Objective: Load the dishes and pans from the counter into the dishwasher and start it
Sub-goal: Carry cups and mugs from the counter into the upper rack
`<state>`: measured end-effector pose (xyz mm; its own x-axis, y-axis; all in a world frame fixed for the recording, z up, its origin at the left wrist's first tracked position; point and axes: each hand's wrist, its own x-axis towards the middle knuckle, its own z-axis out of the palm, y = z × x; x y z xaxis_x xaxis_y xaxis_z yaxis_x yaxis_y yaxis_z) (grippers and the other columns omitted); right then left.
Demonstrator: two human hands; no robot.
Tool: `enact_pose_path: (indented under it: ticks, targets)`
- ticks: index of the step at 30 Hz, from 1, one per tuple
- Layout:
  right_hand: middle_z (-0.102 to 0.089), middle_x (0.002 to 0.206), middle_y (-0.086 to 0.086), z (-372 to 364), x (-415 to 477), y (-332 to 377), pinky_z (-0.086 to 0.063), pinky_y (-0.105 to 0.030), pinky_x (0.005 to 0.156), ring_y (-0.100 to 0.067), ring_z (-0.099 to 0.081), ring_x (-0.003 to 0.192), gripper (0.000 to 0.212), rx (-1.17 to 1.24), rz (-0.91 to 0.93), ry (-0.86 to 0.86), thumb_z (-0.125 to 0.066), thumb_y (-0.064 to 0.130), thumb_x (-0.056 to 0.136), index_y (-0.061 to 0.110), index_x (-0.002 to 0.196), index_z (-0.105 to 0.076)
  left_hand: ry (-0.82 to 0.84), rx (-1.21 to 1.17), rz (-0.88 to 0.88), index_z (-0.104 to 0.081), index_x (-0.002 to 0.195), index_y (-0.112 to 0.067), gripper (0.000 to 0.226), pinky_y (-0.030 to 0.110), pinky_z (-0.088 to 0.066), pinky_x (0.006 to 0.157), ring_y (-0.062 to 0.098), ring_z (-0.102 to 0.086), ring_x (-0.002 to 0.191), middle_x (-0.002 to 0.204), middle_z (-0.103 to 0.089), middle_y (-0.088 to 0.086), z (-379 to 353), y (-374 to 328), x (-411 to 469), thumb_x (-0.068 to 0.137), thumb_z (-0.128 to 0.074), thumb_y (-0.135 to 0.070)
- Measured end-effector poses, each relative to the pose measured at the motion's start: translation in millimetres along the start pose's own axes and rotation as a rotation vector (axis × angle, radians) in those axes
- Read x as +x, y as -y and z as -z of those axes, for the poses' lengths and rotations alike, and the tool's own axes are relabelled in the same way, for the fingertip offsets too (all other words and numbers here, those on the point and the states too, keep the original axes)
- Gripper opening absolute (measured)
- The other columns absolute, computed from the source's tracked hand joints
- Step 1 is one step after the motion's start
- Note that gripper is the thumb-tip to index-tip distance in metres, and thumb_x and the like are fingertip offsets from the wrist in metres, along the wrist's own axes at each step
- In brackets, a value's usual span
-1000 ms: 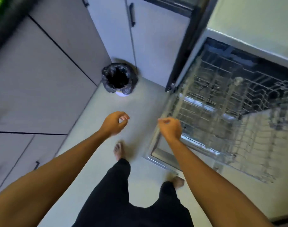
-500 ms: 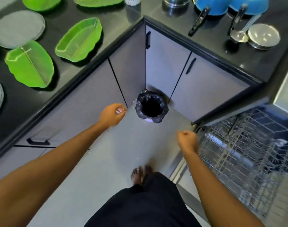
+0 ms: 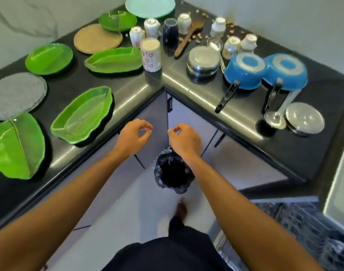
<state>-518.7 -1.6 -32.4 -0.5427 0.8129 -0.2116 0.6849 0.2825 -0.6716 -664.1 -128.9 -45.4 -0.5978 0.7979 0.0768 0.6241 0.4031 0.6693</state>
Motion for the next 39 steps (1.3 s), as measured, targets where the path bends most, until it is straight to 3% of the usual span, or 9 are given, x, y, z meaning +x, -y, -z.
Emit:
enact_pose_path:
  ticks: [4,9,14,18,23,30,35,39]
  targets:
    - [-0.065,0.087,0.005,17.3,50.3,19.7,-0.044,-0.033,0.068,-0.023,-0.057,0.08,0.02,-0.024,0.085,0.023,-0.059,0.045,0.094,0.027,0.095,-0.067,-0.1,0.0,-0.013,-0.07,0.096,-0.017,0.012,0.025,-0.045,0.073,0.014,-0.059,0.082,0.093,-0.068,0.001,9.1,-6.4,49.9,0.087,-0.063,-0.018]
    - [-0.06,0.087,0.01,21.8,112.7,45.2,-0.044,-0.032,0.069,-0.019,-0.059,0.083,0.019,0.072,0.151,0.012,-0.064,0.045,0.092,0.028,0.1,-0.063,-0.154,0.084,0.058,-0.068,0.107,-0.012,0.027,0.028,-0.041,0.087,0.024,-0.06,0.1,0.105,-0.067,0.007,14.0,8.5,101.9,0.084,-0.064,-0.024]
    - [-0.057,0.111,0.003,1.2,182.2,77.6,-0.052,-0.04,0.089,-0.018,-0.058,0.104,0.054,0.186,0.218,0.0,-0.076,0.045,0.079,0.029,0.126,-0.054,-0.154,0.179,0.124,-0.063,0.118,-0.016,0.044,0.038,-0.042,0.094,0.028,-0.054,0.111,0.115,-0.062,0.006,22.2,39.8,154.5,0.08,-0.059,-0.039]
    - [-0.049,0.141,-0.002,-25.3,231.2,101.1,-0.044,-0.044,0.106,-0.024,-0.045,0.131,0.089,0.202,0.223,-0.025,-0.082,0.049,0.072,0.024,0.145,-0.039,-0.079,0.348,0.109,-0.058,0.123,-0.016,0.056,0.042,-0.045,0.093,0.028,-0.053,0.111,0.118,-0.058,0.006,20.5,63.9,191.4,0.079,-0.059,-0.05]
    - [-0.051,0.143,0.0,-56.2,266.9,116.8,-0.045,-0.051,0.103,-0.025,-0.046,0.133,0.109,0.302,0.225,-0.108,-0.088,0.054,0.057,0.025,0.148,-0.036,-0.159,0.47,0.095,-0.056,0.119,-0.013,0.051,0.046,-0.038,0.1,0.032,-0.047,0.117,0.127,-0.052,0.01,-1.6,71.4,194.5,0.086,-0.054,-0.052]
    - [-0.058,0.137,0.006,-73.1,272.9,130.0,-0.043,-0.046,0.096,-0.025,-0.052,0.127,0.1,0.255,0.17,-0.237,-0.085,0.058,0.059,0.033,0.144,-0.039,-0.142,0.479,0.097,-0.053,0.122,-0.016,0.051,0.049,-0.033,0.107,0.032,-0.042,0.125,0.134,-0.047,0.009,-3.3,73.1,197.4,0.087,-0.05,-0.054]
    - [-0.062,0.128,0.006,-67.7,274.3,134.8,-0.049,-0.051,0.093,-0.025,-0.057,0.119,0.094,0.317,0.154,-0.235,-0.085,0.057,0.054,0.034,0.135,-0.042,-0.145,0.462,0.1,-0.052,0.123,-0.018,0.051,0.049,-0.032,0.109,0.031,-0.04,0.127,0.138,-0.046,0.009,-4.7,73.7,196.4,0.088,-0.049,-0.055]
    - [-0.062,0.126,0.005,-55.6,257.4,122.3,-0.05,-0.038,0.093,-0.021,-0.055,0.117,0.09,0.368,0.161,-0.256,-0.09,0.045,0.056,0.026,0.133,-0.047,-0.164,0.417,0.079,-0.052,0.121,-0.019,0.048,0.046,-0.032,0.109,0.03,-0.04,0.127,0.135,-0.047,0.009,-4.0,71.7,194.5,0.088,-0.051,-0.053]
